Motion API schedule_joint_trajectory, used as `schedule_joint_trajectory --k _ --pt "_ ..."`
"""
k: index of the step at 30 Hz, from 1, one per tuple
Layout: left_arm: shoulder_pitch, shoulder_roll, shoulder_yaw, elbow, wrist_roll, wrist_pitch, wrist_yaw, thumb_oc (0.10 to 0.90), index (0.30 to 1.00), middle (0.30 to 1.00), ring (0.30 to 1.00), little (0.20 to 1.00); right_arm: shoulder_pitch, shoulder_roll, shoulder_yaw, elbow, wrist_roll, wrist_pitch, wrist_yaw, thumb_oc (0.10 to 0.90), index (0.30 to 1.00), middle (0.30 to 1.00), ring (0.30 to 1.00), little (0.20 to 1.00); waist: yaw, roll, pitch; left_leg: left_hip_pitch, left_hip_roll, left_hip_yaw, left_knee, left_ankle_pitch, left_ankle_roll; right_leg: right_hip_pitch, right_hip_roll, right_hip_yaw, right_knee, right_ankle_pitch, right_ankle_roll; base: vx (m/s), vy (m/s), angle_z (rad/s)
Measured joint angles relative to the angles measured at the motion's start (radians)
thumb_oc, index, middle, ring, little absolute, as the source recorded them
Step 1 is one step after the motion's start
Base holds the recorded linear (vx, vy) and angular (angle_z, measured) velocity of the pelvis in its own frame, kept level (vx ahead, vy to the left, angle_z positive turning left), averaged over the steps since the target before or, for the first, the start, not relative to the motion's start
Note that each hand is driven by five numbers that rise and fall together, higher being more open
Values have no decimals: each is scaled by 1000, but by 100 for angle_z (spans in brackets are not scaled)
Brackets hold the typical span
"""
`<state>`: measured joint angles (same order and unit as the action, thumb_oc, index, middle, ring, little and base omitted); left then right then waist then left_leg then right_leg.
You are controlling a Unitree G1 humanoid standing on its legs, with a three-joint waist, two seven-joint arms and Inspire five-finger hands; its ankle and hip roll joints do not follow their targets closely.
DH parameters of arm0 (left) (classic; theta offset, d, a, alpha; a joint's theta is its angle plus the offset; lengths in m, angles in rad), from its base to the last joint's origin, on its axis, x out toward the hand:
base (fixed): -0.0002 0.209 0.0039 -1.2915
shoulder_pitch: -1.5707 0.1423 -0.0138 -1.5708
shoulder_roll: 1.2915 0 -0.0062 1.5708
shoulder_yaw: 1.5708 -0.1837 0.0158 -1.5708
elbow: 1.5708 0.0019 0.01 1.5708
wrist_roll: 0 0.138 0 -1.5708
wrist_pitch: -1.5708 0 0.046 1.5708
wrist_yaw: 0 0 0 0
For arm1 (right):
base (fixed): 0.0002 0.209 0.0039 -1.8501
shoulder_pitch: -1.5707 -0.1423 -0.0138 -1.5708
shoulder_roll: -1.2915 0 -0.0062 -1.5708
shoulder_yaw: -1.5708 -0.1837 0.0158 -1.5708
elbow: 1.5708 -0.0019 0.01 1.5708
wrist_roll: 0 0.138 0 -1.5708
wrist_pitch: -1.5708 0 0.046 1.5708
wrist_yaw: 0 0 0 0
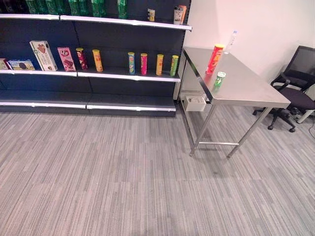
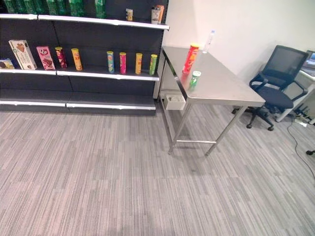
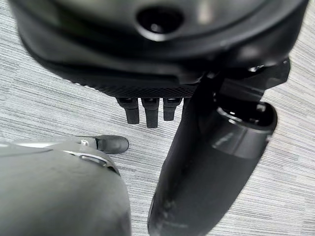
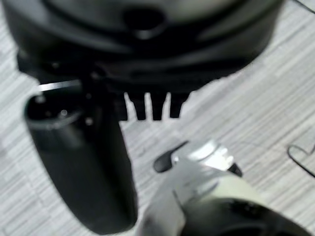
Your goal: Put the goods on the table back onto the shelves and tidy them up.
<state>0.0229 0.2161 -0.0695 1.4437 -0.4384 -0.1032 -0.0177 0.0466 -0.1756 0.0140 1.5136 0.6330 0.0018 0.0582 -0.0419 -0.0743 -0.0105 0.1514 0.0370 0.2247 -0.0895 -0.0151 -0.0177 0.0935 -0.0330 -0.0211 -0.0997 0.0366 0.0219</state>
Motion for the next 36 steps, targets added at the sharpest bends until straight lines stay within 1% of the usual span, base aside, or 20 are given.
schedule_joint_trajectory --k 11,13,14,15,17,18,20,21,22,25,26,28,29,30,31,32,33,34,35,36 --pt "6 5 -8 0 9 0 -16 800 900 900 900 900 16 0 1 -3 0 0 0 800 900 900 900 900 0 3 5 -14 5 0 22 -3 -6 -6 8 0 0 -1 1 -31 -39 1" --pt "-17 17 -5 8 7 -2 -18 800 900 900 900 900 -2 18 19 -14 0 -2 1 800 900 900 900 900 6 -36 28 -147 7 -18 239 -38 -47 -35 -12 3 1 -7 -8 -130 -132 11" --pt "-57 26 21 6 -28 -6 -18 800 900 900 900 900 -40 25 20 -8 -1 -2 1 800 900 900 900 900 10 -48 66 -288 22 -36 480 -45 -61 -55 -10 10 15 -7 -37 -30 -72 13" --pt "-80 28 29 1 -41 -8 -17 800 900 900 900 900 -55 22 24 -4 -2 -2 -2 800 900 900 900 900 12 -49 95 -336 32 -56 575 -40 -80 -50 -16 26 19 3 -53 -2 -28 9" --pt "-128 -1 41 -12 -81 -12 -23 800 900 900 900 900 -91 -17 56 11 -18 -4 -7 800 900 900 900 900 31 -20 136 -437 41 -160 733 -12 -138 -46 -15 32 18 8 -73 216 95 -12" --pt "-128 -7 41 -10 -82 -12 -29 800 900 900 900 900 -104 -28 70 10 -27 -6 -9 800 900 900 900 900 30 -4 138 -441 53 -155 692 -19 -126 -43 -17 31 13 5 -71 346 178 -16" --pt "-148 -19 39 16 -82 -10 -34 800 900 900 900 900 -127 -43 102 9 -51 -10 -10 800 900 900 900 900 27 13 148 -420 79 -142 448 -17 -117 -56 -26 30 0 3 -68 274 183 -14" --pt "-147 -27 39 21 -94 -10 -35 800 900 900 900 900 -131 -47 117 9 -74 -7 -11 800 900 900 900 900 29 27 156 -386 106 -151 219 7 -140 -60 -25 29 0 0 -62 342 194 -3" --pt "-147 -31 39 24 -102 -10 -35 800 900 900 900 900 -117 -49 105 8 -78 -8 -12 800 900 900 900 900 27 35 162 -360 113 -155 111 31 -160 -53 -18 29 0 -1 -61 399 180 9" --pt "-152 -37 53 47 -124 -11 -38 800 900 900 900 900 -120 -57 103 15 -89 -5 -21 800 900 900 900 900 44 58 170 -392 158 -185 -10 70 -220 -48 -13 25 0 -20 -33 433 198 6" --pt "-156 -43 98 39 -152 -15 -38 800 900 900 900 900 -102 -66 73 12 -108 -4 -22 800 900 900 900 900 75 64 171 -390 164 -178 1 62 -209 -45 -31 59 0 -29 -20 391 187 -37" --pt "-142 -54 140 45 -150 -18 -38 800 900 900 900 900 -96 -82 72 13 -122 -3 -22 800 900 900 900 900 91 63 166 -355 143 -169 72 38 -181 -26 -71 90 -2 -63 -4 633 353 -59" --pt "-124 -49 150 47 -146 -21 -37 800 900 900 900 900 -87 -82 54 10 -136 -14 -18 800 900 900 900 900 100 50 148 -350 103 -147 99 65 -149 -6 -105 136 8 -100 -12 787 449 -73" --pt "-105 -46 126 36 -138 -25 -41 800 900 900 900 900 -66 -71 -28 14 -153 -16 -3 800 900 900 900 900 104 72 145 -338 119 -101 147 90 -106 -6 -108 129 101 -145 -25 545 295 -83" --pt "-39 -2 108 11 -130 -31 -35 800 900 900 900 900 -28 -41 -45 32 -152 -12 3 800 900 900 900 900 99 59 83 -317 102 -74 143 66 -70 -57 -112 119 300 -195 25 667 370 -68" --pt "-30 17 79 38 -108 -21 -32 800 900 900 900 900 11 -27 -45 40 -153 -12 13 800 900 900 900 900 97 27 43 -296 68 -44 113 52 -77 -54 -135 111 322 -138 19 721 488 -91" --pt "-31 24 1 50 -69 1 -7 800 900 900 900 900 19 -40 -11 49 -155 -10 13 800 900 900 900 900 77 5 8 -322 5 -9 245 -34 33 -106 -204 123 355 -103 62 669 547 -93" --pt "-38 14 -26 49 -57 2 -2 800 900 900 900 900 8 -55 5 39 -152 -7 12 800 900 900 900 900 76 21 3 -294 -19 23 194 -38 33 -120 -221 138 358 -46 93 620 576 -110" --pt "-72 -4 -121 38 0 6 8 800 900 900 900 900 4 -80 22 5 -153 0 5 800 900 900 900 900 61 56 25 -230 -35 38 123 -16 79 -186 -237 129 473 10 104 293 400 -69" --pt "-101 -6 -205 19 54 1 9 800 900 900 900 900 -3 -106 34 -40 -153 0 2 800 900 900 900 900 37 78 38 -195 -62 53 75 0 105 -266 -267 93 620 49 66 359 469 -47"
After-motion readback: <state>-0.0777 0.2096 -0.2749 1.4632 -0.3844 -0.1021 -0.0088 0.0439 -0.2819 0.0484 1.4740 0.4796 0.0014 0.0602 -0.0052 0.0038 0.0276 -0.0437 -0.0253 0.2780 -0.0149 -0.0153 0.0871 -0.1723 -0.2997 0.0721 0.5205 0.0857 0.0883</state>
